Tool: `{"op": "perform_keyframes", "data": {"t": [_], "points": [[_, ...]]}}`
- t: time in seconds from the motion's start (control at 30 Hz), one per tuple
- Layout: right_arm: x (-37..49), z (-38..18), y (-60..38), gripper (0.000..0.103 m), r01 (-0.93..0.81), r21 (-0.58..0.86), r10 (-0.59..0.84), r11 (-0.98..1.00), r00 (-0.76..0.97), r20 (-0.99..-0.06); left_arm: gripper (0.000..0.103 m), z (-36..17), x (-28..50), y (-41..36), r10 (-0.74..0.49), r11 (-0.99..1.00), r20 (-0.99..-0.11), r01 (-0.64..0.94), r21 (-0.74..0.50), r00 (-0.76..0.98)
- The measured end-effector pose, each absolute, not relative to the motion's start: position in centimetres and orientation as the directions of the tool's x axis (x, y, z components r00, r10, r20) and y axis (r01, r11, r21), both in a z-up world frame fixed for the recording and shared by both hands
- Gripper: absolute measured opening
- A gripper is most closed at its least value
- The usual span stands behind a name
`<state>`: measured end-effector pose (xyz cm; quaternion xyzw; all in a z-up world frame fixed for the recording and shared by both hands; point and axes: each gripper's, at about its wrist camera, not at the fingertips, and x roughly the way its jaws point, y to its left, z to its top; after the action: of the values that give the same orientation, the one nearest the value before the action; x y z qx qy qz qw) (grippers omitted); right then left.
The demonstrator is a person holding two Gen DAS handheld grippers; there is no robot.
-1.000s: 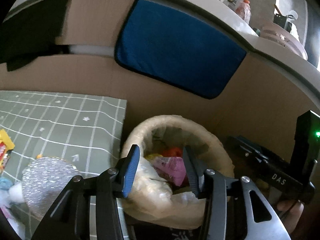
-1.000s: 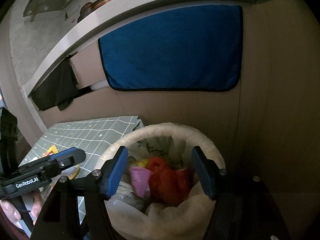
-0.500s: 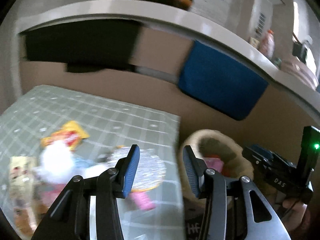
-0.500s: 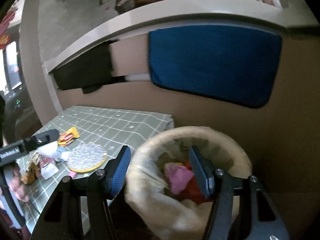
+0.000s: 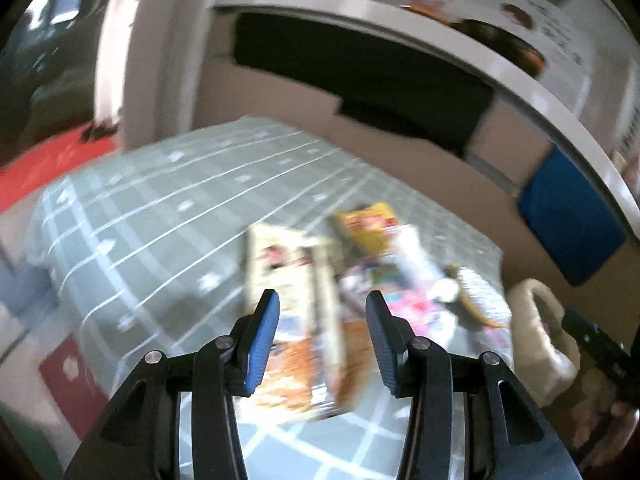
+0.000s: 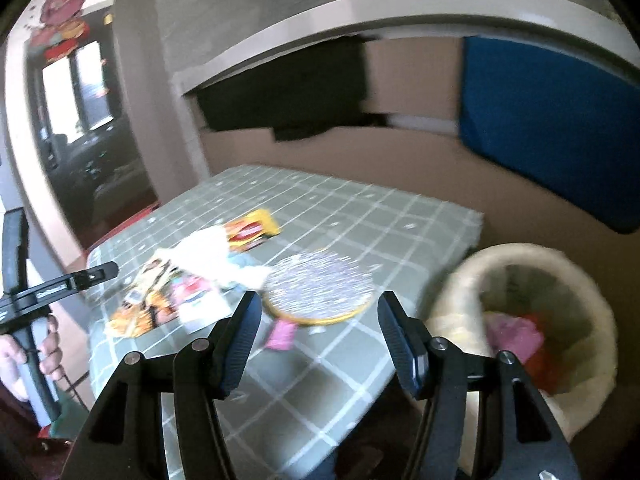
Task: Collect trash
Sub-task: 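Move both open tools back over the table toward the remaining wrappers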
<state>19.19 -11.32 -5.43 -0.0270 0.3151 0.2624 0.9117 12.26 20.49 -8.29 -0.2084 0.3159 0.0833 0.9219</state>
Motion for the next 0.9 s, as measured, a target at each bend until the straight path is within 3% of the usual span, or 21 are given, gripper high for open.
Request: {"op": "perform_keyframes", "data": {"t": [0.3, 0.67, 0.9], "points": [[18.8, -7.7, -8.3, 0.059, -0.554, 0.101, 0.477, 0.826, 0.593, -0.649, 0.048, -12.1, 13.6, 22.4, -0.021, 0.878, -0.690, -0.318, -0.359, 0.723], [19.4, -10.2, -8.1, 0.059, -0.555, 0.212, 0.532, 0.805, 0.515, -0.672, 0.055, -12.6, 16.4, 19.4, 0.048, 0.936, -0.720, -0.282, -0.209, 0.692], [19.2, -11.2, -7.2, 0.059, -0.554, 0.198, 0.524, 0.808, 0.524, -0.671, 0.059, -13.0, 17.8, 17.6, 0.122, 0.958, -0.734, -0.274, -0.090, 0.669]]}}
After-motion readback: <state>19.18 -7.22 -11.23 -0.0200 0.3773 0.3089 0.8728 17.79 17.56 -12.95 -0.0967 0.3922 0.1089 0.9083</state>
